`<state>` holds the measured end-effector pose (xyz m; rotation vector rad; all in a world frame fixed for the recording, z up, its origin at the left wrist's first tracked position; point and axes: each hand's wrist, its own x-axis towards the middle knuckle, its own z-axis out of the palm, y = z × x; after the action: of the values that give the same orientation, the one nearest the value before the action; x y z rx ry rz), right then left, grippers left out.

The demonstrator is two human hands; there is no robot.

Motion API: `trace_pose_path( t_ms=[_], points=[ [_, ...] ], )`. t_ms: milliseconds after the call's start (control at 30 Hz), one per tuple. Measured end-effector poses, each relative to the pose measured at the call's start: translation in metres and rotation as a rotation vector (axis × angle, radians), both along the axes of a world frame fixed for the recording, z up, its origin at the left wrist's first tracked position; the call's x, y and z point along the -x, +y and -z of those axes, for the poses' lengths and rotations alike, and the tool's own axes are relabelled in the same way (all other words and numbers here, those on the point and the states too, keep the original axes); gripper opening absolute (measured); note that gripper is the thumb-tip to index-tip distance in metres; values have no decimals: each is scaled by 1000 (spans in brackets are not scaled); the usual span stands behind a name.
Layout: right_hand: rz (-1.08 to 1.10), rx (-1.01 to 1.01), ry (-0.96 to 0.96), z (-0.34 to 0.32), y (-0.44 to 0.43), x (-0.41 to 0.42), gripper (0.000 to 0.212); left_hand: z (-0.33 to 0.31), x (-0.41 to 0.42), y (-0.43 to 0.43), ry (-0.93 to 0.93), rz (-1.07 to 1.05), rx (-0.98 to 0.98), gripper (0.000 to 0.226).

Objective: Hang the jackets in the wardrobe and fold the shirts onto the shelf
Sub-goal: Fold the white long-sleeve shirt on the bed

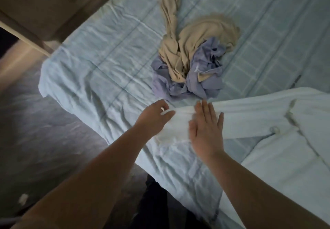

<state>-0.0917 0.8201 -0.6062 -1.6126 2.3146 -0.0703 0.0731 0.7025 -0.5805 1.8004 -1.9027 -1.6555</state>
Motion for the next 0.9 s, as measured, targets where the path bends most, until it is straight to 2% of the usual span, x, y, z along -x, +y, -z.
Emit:
trace_pose_path(
  t_ms=[167, 267, 367, 433, 500, 533, 600, 700, 800, 900],
  points=[
    [4, -108, 46, 32, -16, -4, 59, 33, -10, -32, -172, 198, -4, 31],
    [13, -147, 62, 51, -20, -8, 62, 47, -17, -27, -159, 197, 6, 36],
    [65, -113, 29, 52, -27, -12, 70, 48, -24, -19, -166, 115, 28, 29],
    [116, -26, 13, 42, -27, -16, 73, 46, -31, -15, 19, -163, -169, 25],
    [150, 143, -29, 30, -25, -16, 60, 37, -35, -9, 313, -485, -461, 23],
    [139, 230, -60, 29, -23, -14, 49, 32, -36, -6, 420, -561, -557, 21],
    [81, 289, -97, 28, -19, -10, 37, 28, -35, 0, 467, -552, -588, 14],
    [-4, 116, -55, 29, -24, -6, 46, 28, -35, 4, 429, -519, -519, 9],
    [-67, -254, -6, 35, -27, -11, 60, 37, -33, 3, 367, -532, -457, 8],
    [-113, -362, 45, 38, -27, -19, 74, 42, -32, 5, 259, -402, -320, 16]
  ],
)
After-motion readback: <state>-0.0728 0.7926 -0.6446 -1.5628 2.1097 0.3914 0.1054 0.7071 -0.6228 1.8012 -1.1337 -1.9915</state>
